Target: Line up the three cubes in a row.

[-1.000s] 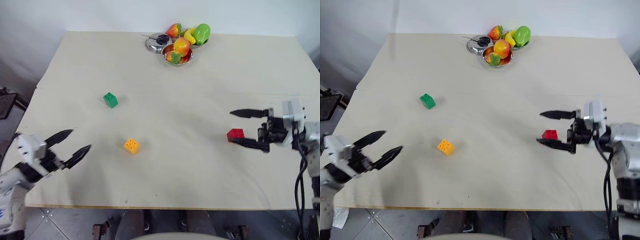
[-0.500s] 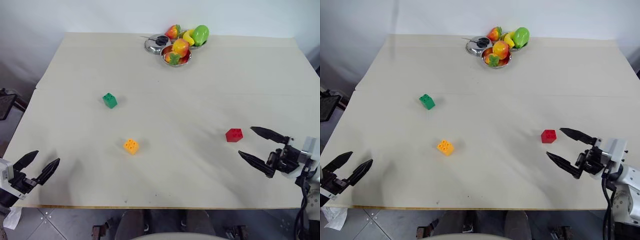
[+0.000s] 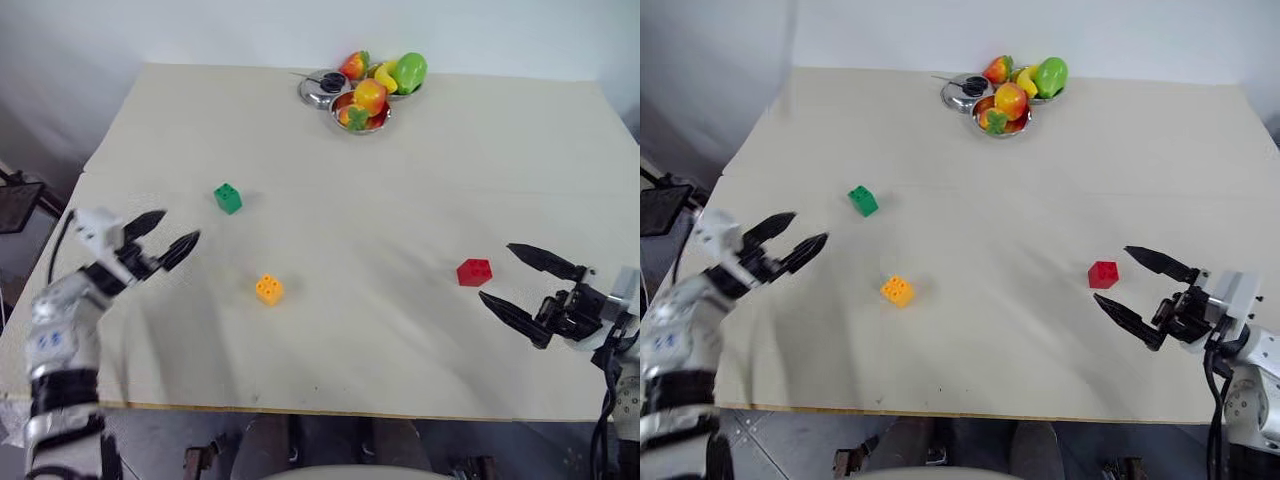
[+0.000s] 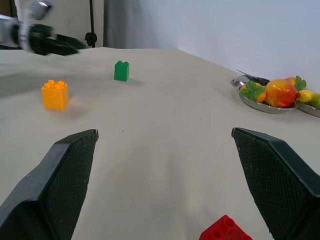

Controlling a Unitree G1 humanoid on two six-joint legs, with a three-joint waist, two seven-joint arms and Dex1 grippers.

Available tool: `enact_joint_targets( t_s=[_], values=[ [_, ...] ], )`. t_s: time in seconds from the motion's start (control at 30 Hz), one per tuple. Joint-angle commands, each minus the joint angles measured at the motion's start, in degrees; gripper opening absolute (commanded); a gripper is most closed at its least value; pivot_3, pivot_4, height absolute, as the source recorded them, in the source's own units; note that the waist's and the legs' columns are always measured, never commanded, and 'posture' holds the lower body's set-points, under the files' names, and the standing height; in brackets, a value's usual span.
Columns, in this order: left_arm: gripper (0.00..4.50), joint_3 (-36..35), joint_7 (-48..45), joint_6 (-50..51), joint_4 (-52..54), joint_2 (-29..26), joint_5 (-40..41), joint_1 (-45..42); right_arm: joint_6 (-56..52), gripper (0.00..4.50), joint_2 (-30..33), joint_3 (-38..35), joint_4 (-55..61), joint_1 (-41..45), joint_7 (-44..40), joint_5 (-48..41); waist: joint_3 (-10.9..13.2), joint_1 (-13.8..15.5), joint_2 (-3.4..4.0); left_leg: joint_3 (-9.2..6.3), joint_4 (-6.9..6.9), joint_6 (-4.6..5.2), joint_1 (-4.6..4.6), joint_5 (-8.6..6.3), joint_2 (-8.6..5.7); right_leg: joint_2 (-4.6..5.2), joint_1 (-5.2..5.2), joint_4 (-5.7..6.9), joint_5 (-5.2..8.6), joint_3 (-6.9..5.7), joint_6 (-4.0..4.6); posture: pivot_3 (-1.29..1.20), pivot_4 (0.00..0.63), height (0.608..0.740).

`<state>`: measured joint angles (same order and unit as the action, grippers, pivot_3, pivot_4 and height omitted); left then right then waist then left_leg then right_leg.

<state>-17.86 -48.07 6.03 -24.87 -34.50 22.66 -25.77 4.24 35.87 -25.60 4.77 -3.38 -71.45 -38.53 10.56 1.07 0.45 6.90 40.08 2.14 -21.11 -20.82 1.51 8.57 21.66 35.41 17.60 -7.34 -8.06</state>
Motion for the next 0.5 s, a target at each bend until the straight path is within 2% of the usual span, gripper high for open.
enact_joint_targets(
  t_s=[0.03,0.17,0.27,0.3,0.33,0.5],
  values=[
    [4.50,3.8,0.1,-2.1,-10.0,-0.2,-4.7,-7.4,-1.5,4.48,0.6,0.0,3.7,0.0,1.2,-1.5,0.0,-0.5,-0.02,0.02,-0.02,0.00,-0.04,0.00,-0.05,-0.03,0.03,-0.01,0.00,-0.05,0.00,0.00,0.150,0.740],
    [4.50,8.3,-1.7,-6.8,-21.0,0.6,-9.3,-15.1,-2.6,4.48,0.5,0.1,5.5,-0.3,2.3,-1.6,0.0,-1.2,-0.08,0.08,-0.13,-0.02,-0.10,-0.01,-0.25,-0.02,0.13,-0.10,0.01,-0.26,0.00,0.00,0.150,0.740],
    [4.50,8.8,-0.1,-9.6,-27.7,0.6,-11.1,-19.2,-2.9,4.48,0.1,-0.1,6.6,-1.1,3.1,-1.7,0.1,-1.2,-0.24,0.10,-0.12,-0.01,-0.12,-0.01,-0.25,-0.03,0.14,-0.13,0.01,-0.26,-0.01,0.00,0.150,0.740],
    [4.11,9.1,-0.2,-10.5,-29.2,0.7,-11.5,-20.1,-2.9,4.50,-0.1,-0.2,6.9,-1.5,3.3,-1.7,0.1,-1.1,-0.28,0.09,-0.10,-0.01,-0.12,-0.01,-0.24,-0.03,0.14,-0.12,0.01,-0.26,-0.01,0.00,0.150,0.740],
    [3.95,9.2,-0.4,-11.4,-30.4,0.8,-11.8,-20.7,-2.8,4.50,-0.3,-0.2,7.2,-2.0,3.6,-1.6,0.2,-1.1,-0.30,0.07,-0.08,-0.01,-0.12,-0.01,-0.23,-0.02,0.14,-0.11,0.01,-0.26,-0.01,0.00,0.150,0.740],
    [2.39,8.9,-2.0,-13.6,-32.3,0.9,-11.9,-21.9,-2.1,4.50,-0.8,-0.8,8.1,-4.0,4.4,-1.3,0.2,-1.0,-0.32,0.06,-0.05,0.00,-0.14,0.00,-0.25,0.02,0.14,-0.09,0.01,-0.24,-0.02,0.00,0.150,0.740]
  ],
)
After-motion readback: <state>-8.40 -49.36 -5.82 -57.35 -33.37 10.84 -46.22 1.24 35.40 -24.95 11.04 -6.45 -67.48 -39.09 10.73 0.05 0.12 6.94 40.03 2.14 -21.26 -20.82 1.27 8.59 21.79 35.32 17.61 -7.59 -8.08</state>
